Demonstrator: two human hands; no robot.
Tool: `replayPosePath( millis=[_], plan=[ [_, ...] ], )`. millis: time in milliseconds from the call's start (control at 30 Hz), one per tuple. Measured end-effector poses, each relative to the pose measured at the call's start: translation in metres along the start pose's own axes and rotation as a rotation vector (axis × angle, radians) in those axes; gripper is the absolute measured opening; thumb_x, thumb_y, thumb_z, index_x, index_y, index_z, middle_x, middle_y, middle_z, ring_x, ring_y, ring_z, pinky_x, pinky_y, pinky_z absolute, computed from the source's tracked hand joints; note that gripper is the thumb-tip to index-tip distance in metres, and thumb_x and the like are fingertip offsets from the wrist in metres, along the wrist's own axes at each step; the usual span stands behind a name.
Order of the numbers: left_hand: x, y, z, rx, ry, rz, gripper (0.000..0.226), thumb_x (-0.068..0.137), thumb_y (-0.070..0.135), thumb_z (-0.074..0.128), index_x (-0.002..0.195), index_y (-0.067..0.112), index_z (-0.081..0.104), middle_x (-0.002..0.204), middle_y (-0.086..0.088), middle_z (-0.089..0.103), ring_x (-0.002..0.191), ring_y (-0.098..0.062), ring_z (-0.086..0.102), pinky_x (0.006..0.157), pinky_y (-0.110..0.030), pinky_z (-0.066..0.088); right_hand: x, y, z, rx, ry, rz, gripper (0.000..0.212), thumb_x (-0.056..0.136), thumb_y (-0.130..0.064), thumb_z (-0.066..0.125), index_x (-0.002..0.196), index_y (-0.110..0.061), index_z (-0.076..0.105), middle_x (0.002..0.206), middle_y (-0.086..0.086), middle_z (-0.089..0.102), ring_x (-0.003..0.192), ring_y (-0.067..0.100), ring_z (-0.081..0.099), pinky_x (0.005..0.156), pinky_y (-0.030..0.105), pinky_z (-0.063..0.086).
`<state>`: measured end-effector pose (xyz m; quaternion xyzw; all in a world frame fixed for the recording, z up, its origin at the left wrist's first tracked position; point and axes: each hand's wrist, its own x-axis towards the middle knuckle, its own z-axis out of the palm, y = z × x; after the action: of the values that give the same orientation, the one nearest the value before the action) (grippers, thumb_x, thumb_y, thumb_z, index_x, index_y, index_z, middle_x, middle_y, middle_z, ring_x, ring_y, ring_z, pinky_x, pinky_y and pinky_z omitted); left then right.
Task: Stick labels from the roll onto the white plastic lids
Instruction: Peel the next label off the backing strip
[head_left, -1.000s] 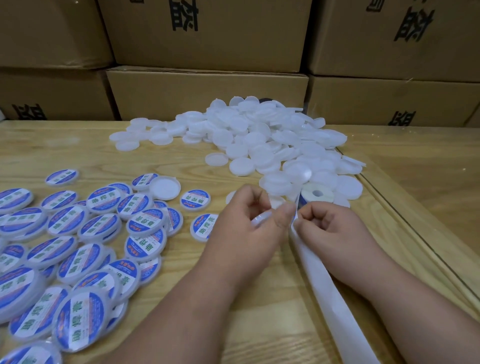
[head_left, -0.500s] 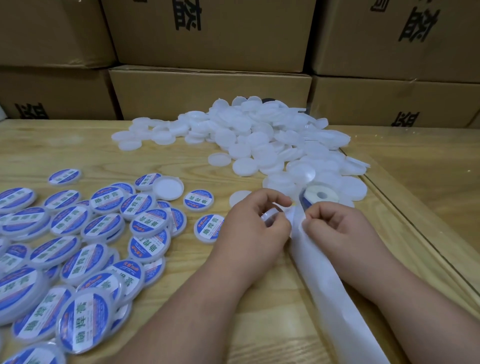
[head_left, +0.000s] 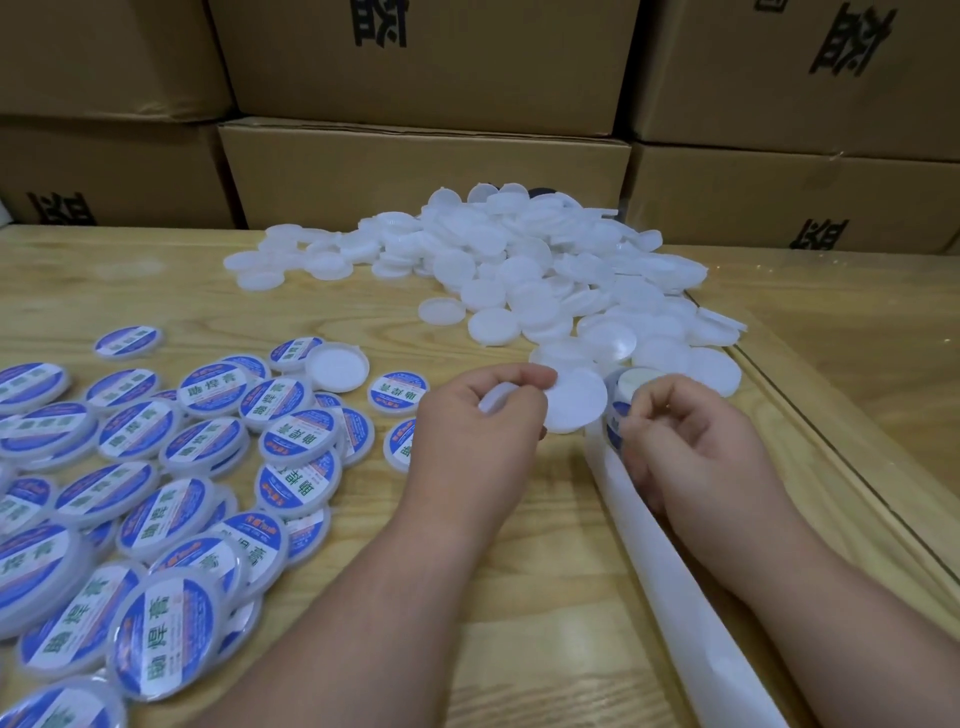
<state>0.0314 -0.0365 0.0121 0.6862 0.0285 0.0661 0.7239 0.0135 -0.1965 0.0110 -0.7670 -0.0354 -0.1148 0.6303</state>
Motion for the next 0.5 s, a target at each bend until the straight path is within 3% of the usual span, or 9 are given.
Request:
replayPosePath(
  millis=[100,300,400,500],
  plan=[
    [0.0008,0.0004,0.0009,-0.004,-0.023,0.009,0.029,0.067,0.026,0.055,0.078,0.037,0.079,0.068,0.008,0.072,0.061,-0.006,0.064,0.053,-0.023,0.050,0.0015,0.0023,0.0014,0.002,0.020,-0.136,0.032,0.092,0.002,0.063,0.085,-0.030,0.063,0.072,0.003,0.060,0.060,0.014,0.050,0.052,0.021,0.042],
    [0.0007,-0.0003,0.0010,-0.005,-0.066,0.009,0.027,0.069,0.025,0.055,0.079,0.032,0.080,0.071,0.007,0.073,0.063,-0.006,0.065,0.054,-0.022,0.050,-0.0002,0.0034,0.0026,-0.045,0.012,-0.214,0.029,0.090,-0.003,0.069,0.088,-0.032,0.070,0.088,0.004,0.068,0.074,0.032,0.058,0.060,0.023,0.048],
    [0.0004,0.0008,0.0004,-0.065,-0.100,0.018,0.027,0.073,0.030,0.055,0.081,0.026,0.080,0.073,0.004,0.071,0.064,-0.012,0.064,0.056,-0.027,0.049,-0.0005,0.0027,0.0035,-0.049,0.054,-0.210,0.031,0.090,-0.002,0.071,0.084,-0.032,0.072,0.084,0.002,0.070,0.067,0.022,0.059,0.060,0.020,0.048],
    [-0.0018,0.0030,-0.0009,-0.218,-0.156,0.077,0.039,0.079,0.031,0.044,0.090,0.016,0.078,0.074,-0.006,0.070,0.062,-0.019,0.062,0.046,-0.027,0.040,-0.0011,-0.0008,0.0037,-0.003,0.089,-0.169,0.029,0.090,-0.003,0.071,0.081,-0.031,0.073,0.066,-0.006,0.065,0.058,0.008,0.055,0.053,0.016,0.045]
  ],
)
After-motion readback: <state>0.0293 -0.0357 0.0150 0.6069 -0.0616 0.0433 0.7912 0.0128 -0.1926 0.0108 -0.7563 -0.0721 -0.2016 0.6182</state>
